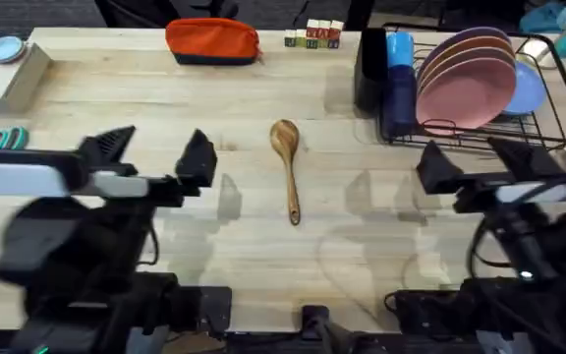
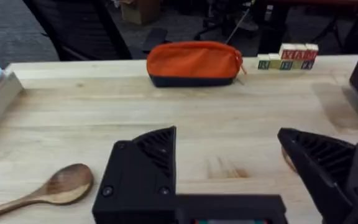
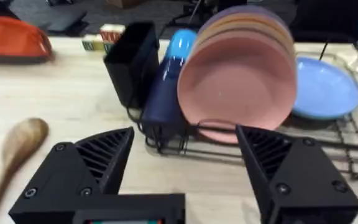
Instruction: Pick up the spoon on the table one by one and put them onto the rack
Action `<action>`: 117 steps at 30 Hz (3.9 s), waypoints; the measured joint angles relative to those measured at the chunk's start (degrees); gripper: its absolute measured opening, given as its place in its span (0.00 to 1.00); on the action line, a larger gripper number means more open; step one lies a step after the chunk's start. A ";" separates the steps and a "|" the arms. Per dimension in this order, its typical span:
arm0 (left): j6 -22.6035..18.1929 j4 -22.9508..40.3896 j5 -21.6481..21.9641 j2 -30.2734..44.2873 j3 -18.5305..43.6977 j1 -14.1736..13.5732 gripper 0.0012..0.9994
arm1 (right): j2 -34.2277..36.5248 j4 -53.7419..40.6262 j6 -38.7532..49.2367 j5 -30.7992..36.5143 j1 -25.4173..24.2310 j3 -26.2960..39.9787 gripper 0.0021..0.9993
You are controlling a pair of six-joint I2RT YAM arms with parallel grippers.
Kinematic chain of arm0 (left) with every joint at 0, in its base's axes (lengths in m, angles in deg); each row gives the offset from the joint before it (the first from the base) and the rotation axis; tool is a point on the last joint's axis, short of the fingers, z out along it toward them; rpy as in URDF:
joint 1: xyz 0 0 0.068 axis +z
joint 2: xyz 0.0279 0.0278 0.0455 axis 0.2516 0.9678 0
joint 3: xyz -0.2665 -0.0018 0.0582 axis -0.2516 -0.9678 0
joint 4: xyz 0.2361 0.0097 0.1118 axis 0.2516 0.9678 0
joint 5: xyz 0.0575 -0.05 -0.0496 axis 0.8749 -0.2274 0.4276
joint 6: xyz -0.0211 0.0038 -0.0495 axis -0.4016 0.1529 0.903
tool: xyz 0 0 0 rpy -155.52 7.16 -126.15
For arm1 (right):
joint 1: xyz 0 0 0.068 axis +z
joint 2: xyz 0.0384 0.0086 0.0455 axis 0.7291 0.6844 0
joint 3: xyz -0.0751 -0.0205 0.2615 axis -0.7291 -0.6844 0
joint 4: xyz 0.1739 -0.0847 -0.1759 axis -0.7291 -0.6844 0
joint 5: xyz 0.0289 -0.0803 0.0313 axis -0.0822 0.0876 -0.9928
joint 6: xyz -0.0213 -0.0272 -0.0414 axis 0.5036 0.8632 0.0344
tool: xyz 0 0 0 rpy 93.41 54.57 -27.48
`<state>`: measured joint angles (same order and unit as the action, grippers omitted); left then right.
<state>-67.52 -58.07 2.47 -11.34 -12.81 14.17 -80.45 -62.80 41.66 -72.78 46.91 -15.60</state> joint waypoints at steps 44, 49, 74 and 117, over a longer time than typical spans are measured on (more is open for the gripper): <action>-9.75 37.91 2.59 53.31 53.05 8.36 1.00 | 58.35 -30.13 1.89 -0.42 0.37 61.21 0.99; -16.68 38.53 0.40 53.31 53.08 16.33 1.00 | 58.35 -30.12 1.90 -0.42 0.37 61.21 0.99; -47.53 30.62 2.94 65.48 53.08 39.54 1.00 | 58.35 -30.13 2.09 -0.42 0.37 61.21 0.99; -68.98 15.85 -9.73 92.39 53.23 51.78 1.00 | 58.35 -33.65 2.09 -0.42 0.37 61.21 0.99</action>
<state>-136.50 -42.22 -7.26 81.05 40.41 65.95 -22.10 -96.46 43.75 -73.19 47.28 45.61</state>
